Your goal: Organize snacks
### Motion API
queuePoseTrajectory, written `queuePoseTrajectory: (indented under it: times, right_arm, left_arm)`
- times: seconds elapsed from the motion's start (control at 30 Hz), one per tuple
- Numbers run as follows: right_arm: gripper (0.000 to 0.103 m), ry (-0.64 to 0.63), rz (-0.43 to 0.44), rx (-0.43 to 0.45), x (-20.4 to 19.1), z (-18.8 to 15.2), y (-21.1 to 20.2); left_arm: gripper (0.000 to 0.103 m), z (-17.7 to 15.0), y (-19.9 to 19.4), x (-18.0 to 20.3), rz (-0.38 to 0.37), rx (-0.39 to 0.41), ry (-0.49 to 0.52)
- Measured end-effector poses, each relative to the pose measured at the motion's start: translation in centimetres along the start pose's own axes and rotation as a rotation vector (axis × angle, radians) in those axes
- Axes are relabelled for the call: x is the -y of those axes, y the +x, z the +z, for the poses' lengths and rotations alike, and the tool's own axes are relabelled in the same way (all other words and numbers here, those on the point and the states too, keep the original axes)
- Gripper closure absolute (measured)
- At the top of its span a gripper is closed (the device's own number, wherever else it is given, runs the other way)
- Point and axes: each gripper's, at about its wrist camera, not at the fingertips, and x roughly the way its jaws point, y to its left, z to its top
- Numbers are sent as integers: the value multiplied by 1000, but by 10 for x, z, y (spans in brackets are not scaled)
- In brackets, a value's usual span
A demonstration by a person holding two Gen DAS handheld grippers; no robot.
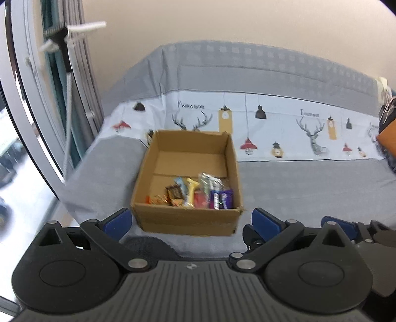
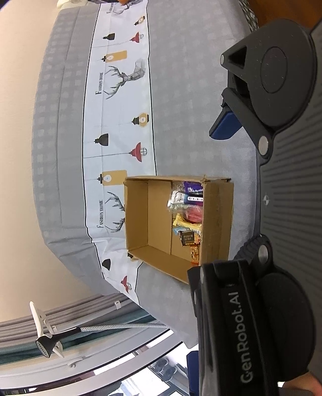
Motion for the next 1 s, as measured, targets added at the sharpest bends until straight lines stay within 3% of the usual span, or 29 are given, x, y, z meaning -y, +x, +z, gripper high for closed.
queuePoseTrajectory:
  times: [1.0]
  right_arm:
    - [1, 2, 8, 1, 0, -1, -2]
  left_arm:
    - [0, 1, -2, -2, 17, -7, -6]
